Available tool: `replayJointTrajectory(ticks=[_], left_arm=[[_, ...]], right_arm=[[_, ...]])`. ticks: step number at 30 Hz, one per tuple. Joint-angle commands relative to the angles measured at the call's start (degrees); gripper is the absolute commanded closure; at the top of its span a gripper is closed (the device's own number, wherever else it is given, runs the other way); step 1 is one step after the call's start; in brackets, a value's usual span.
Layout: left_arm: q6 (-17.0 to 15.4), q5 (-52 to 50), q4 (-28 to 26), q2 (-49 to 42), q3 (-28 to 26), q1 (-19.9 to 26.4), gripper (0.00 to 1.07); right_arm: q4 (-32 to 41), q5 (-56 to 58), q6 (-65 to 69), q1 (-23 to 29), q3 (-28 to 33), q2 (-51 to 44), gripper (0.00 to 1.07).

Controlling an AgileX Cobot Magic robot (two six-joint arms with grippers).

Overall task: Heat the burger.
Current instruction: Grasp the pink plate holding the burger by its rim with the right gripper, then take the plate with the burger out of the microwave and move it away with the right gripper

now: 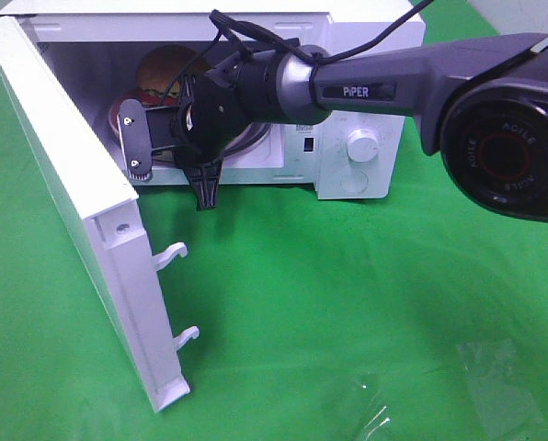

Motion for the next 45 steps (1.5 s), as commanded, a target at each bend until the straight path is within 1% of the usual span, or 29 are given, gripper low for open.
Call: replayJointTrajectory(ticks=[1, 5, 7, 10, 11, 12, 14, 17, 18, 19, 21, 24, 25, 26, 28, 29, 30, 31, 33, 34, 35, 36, 37, 40, 41, 42, 44, 45], left_arm=[[-0.23, -0.34, -0.11, -1.03, 0.23, 0.06, 0.06], [-0.23, -0.34, -0.11, -1.03, 0.23, 0.06, 0.06], [-0.23, -0.34, -0.11, -1.03, 0.23, 0.06, 0.06], [-0.23, -0.34, -0.11, -1.03, 0.23, 0.06, 0.06], [-0.23, -0.34, -0.11, -1.03, 0.23, 0.06, 0.06], [-0.23, -0.34, -0.11, -1.03, 0.23, 0.06, 0.06], [-0.23, -0.34, -0.11, -1.03, 0.23, 0.06, 0.06], [-0.23, -0.34, -0.11, -1.03, 0.23, 0.06, 0.06], [-0.23, -0.34, -0.11, -1.03, 0.23, 0.06, 0.06], [-0.23, -0.34, -0.11, -1.03, 0.23, 0.06, 0.06], [-0.23, -0.34, -0.11, -1.03, 0.23, 0.06, 0.06], [-0.23, -0.34, -0.11, -1.03, 0.23, 0.06, 0.06], [-0.23, -0.34, -0.11, -1.03, 0.23, 0.06, 0.06], [-0.23, -0.34, -0.11, -1.03, 0.23, 0.06, 0.06], [-0.23, -0.34, -0.11, -1.03, 0.23, 0.06, 0.06], [-0.23, -0.34, -0.11, -1.03, 0.23, 0.06, 0.06], [-0.23, -0.34, -0.11, -1.03, 0.23, 0.06, 0.06], [-0.23, -0.34, -0.11, -1.03, 0.23, 0.06, 0.06], [-0.23, -0.34, -0.11, -1.03, 0.23, 0.06, 0.06], [-0.23, -0.34, -0.11, -1.03, 0.23, 0.06, 0.06], [-0.23, -0.34, -0.11, -1.03, 0.23, 0.06, 0.06], [-0.23, -0.34, -0.11, -1.03, 0.23, 0.06, 0.06], [-0.23, -0.34, -0.11, -1.03, 0.23, 0.06, 0.06], [-0.23, -0.34, -0.11, -1.03, 0.23, 0.06, 0.06], [-0.23, -0.34, -0.11, -1.03, 0.23, 0.06, 0.06], [-0.23, -0.34, -0.11, -1.03, 0.23, 0.06, 0.06], [-0.23, -0.34, -0.11, -1.03, 0.23, 0.06, 0.06], [-0.23, -0.34, -0.11, -1.03, 0.23, 0.06, 0.06]], right_arm=[[-0.74, -1.15, -0.92, 0.46, -0.57, -1.2, 1.07], [-0.74, 0.97, -1.32, 0.46, -0.46, -2.12, 1.07], [-0.74, 0.92, -3.78, 0.63, 1.38, -4.3, 1.07], [-0.74, 0.29, -4.3, 0.63, 2.23, -4.93, 1.07], [-0.74, -0.8, -4.81, 0.63, 3.84, -6.07, 1.07], [-0.74, -0.8, -4.81, 0.63, 3.84, -6.07, 1.07], [-0.74, -3.61, -5.84, 0.63, 8.14, -8.88, 1.07], [-0.74, -4.47, -6.07, 0.63, 9.34, -9.57, 1.07], [-0.74, -5.56, -6.88, 0.63, 11.34, -10.83, 1.07], [-0.74, -5.56, -6.88, 0.63, 11.34, -10.83, 1.07], [0.34, -9.0, -8.37, 0.34, 15.99, -13.64, 1.07], [0.86, -9.97, -8.71, 0.29, 17.25, -14.21, 1.07], [1.66, -11.86, -9.74, 0.29, 19.42, -15.7, 1.07], [1.66, -11.86, -9.74, 0.29, 19.42, -15.7, 1.07], [2.41, -14.61, -12.66, 0.29, 24.06, -18.28, 1.07], [2.41, -14.61, -12.66, 0.29, 24.06, -18.28, 1.07], [2.92, -15.76, -13.58, 0.29, 26.36, -19.37, 1.07], [2.92, -15.76, -13.58, 0.29, 26.36, -19.37, 1.07], [3.32, -17.7, -14.67, 0.29, 29.56, -20.97, 1.07], [3.32, -17.7, -14.67, 0.29, 29.56, -20.97, 1.07], [3.27, -18.39, -15.13, 0.29, 31.4, -21.94, 1.07], [3.27, -18.39, -15.13, 0.29, 31.4, -21.94, 1.07], [3.27, -19.48, -15.93, 0.29, 33.52, -22.86, 1.07], [3.27, -19.88, -15.93, 0.29, 34.09, -23.32, 1.07], [3.27, -20.57, -15.93, 0.29, 35.92, -24.29, 1.07], [3.27, -20.57, -15.93, 0.29, 35.92, -24.29, 1.07], [3.27, -20.91, -15.93, 0.34, 38.62, -26.07, 1.07], [3.27, -20.91, -15.93, 0.34, 38.62, -26.07, 1.07]])
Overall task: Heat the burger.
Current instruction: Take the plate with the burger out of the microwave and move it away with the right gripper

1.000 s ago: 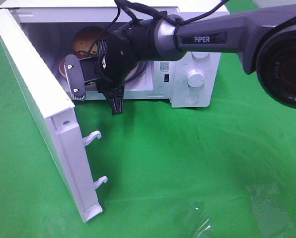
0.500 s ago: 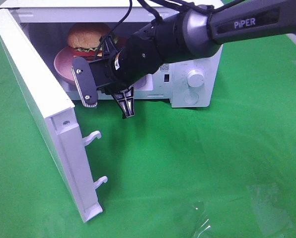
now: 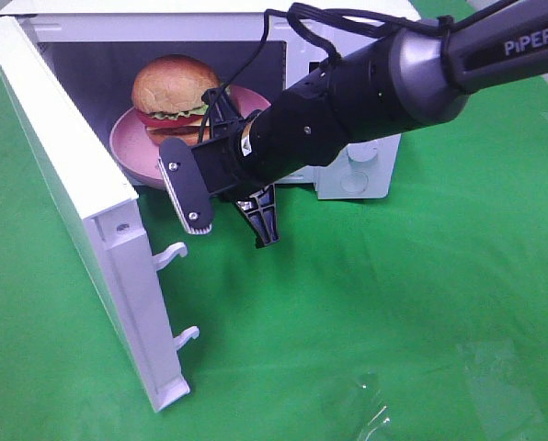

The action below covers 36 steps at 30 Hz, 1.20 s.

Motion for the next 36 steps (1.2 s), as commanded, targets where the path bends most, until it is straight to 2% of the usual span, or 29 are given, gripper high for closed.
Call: replayJointTrajectory(ticks=[1, 36], left_arm=[[-0.23, -0.34, -0.11, -1.03, 0.23, 0.06, 0.06], [-0.23, -0.34, -0.11, -1.03, 0.23, 0.06, 0.06]], right_arm=[[-0.34, -5.61, -1.32, -0.17, 2.18, -3.38, 1.07], [-0.34, -9.4, -1.32, -0.06, 27.9, -24.41, 1.07]])
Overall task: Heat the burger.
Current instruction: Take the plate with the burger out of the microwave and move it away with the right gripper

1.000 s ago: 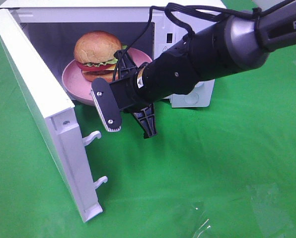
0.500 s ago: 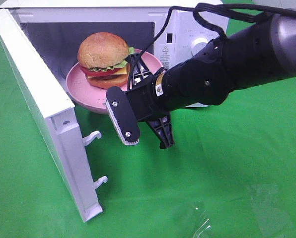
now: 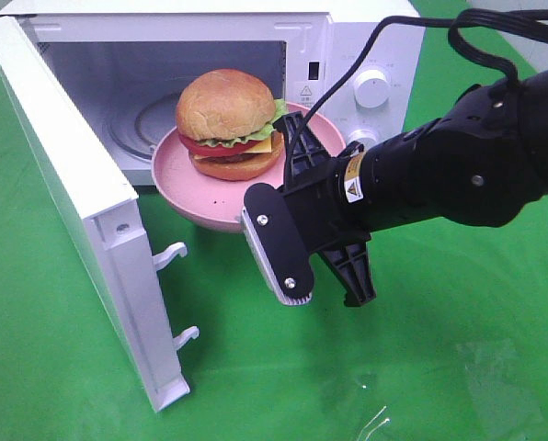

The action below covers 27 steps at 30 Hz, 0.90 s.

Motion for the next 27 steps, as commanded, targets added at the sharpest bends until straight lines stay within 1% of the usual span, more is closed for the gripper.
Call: replayJointTrajectory(ticks=[1, 5, 10, 12, 17, 20, 27], left_arm=[[-0.23, -0.34, -0.11, -1.03, 0.23, 0.06, 0.06], [-0.23, -0.34, -0.11, -1.03, 0.23, 0.06, 0.06], [-0.23, -0.34, -0.11, -1.03, 0.23, 0.06, 0.06], [-0.23, -0.34, -0.11, -1.03, 0.23, 0.06, 0.06], [-0.23, -0.34, -0.11, -1.03, 0.23, 0.06, 0.06], [-0.23, -0.34, -0.11, -1.03, 0.23, 0.06, 0.06], [-0.23, -0.34, -0.11, -1.03, 0.23, 0.06, 0.06]], right_arm=[[-0.34, -4.18, -0.11, -0.11, 0.74, -2.75, 1.07], [-0.34, -3.55, -0.06, -0.06, 3.84, -7.22, 1.07], [-0.34, -3.15, 0.0, -0.06, 5.44, -9.17, 1.07], [-0.34, -2.41, 0.34, -0.06, 7.39, -12.09, 1.07], [-0.34, -1.43, 0.34, -0.06, 8.77, -13.98, 1.07], [-0.29, 0.4, 0.46, -0.06, 10.26, -16.84, 1.07], [-0.29, 4.47, 4.81, -0.06, 12.49, -22.0, 1.07]])
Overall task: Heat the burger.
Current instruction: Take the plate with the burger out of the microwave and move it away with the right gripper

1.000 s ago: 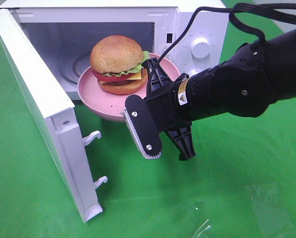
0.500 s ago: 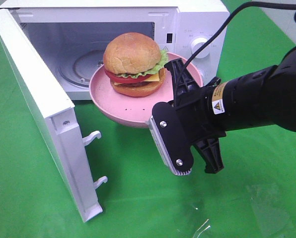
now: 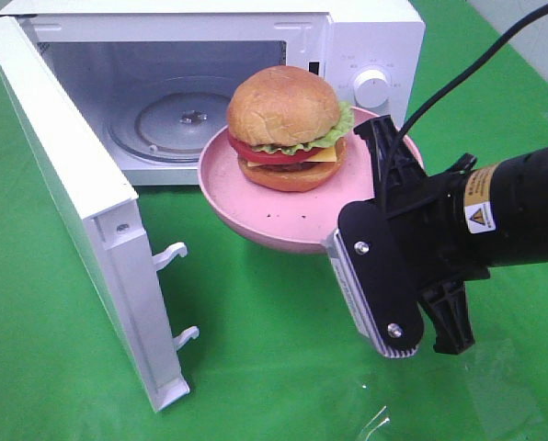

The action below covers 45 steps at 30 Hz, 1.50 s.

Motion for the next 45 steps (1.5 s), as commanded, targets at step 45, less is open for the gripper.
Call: replayJointTrajectory(ticks=[45], left_arm=[[-0.23, -0.34, -0.11, -1.03, 0.23, 0.06, 0.06]], right_arm=[[-26.59, 31.28, 49.1, -0.06, 6.7, -25.04, 1.07]])
